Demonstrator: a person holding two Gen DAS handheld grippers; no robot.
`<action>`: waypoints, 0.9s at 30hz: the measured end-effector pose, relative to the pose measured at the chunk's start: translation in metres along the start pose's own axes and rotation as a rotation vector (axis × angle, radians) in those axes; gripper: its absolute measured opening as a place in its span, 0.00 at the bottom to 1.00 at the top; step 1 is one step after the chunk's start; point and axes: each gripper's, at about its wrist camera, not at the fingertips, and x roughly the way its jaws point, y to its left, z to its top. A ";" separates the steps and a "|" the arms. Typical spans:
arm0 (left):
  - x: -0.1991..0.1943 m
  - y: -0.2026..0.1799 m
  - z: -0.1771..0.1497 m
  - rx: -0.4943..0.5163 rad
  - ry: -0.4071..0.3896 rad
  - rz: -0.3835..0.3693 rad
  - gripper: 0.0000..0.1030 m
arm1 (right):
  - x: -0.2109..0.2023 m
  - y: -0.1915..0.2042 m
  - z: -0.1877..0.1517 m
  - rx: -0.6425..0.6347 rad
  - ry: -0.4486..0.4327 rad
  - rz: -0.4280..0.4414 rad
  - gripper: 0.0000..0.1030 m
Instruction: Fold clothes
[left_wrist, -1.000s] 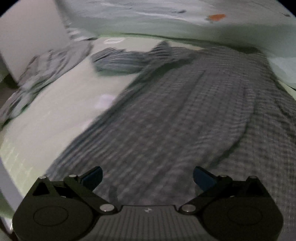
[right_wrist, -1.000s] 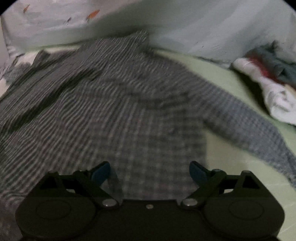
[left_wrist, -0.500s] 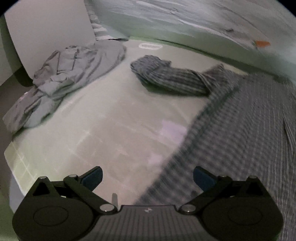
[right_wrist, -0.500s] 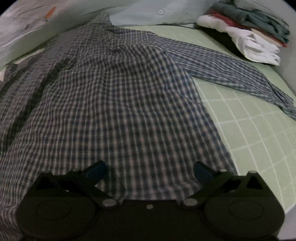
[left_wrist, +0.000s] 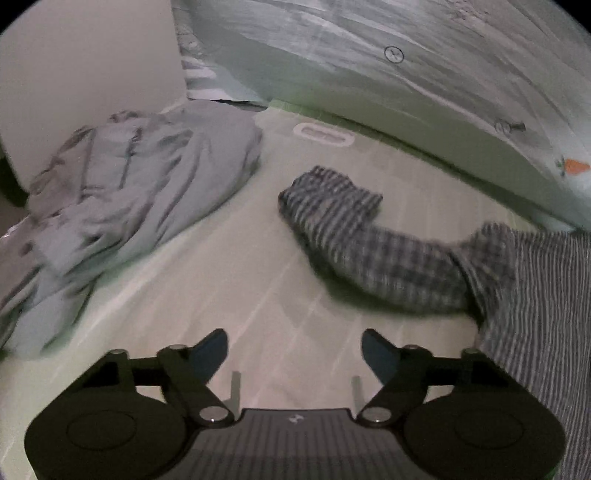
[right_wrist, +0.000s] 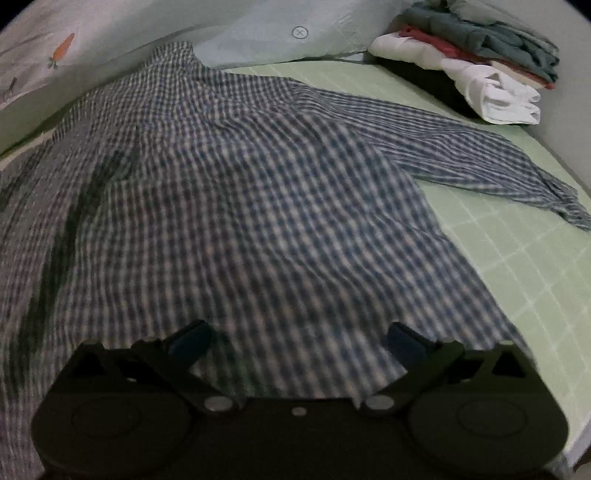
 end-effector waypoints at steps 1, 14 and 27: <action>0.008 0.002 0.007 -0.012 0.001 -0.012 0.72 | 0.002 0.001 0.003 0.007 0.002 0.003 1.00; 0.056 -0.004 0.036 -0.094 0.012 -0.097 0.02 | 0.007 0.007 0.008 0.005 0.001 0.011 1.00; -0.011 0.025 -0.031 -0.043 0.060 -0.037 0.13 | 0.005 0.005 0.000 -0.014 -0.069 0.030 1.00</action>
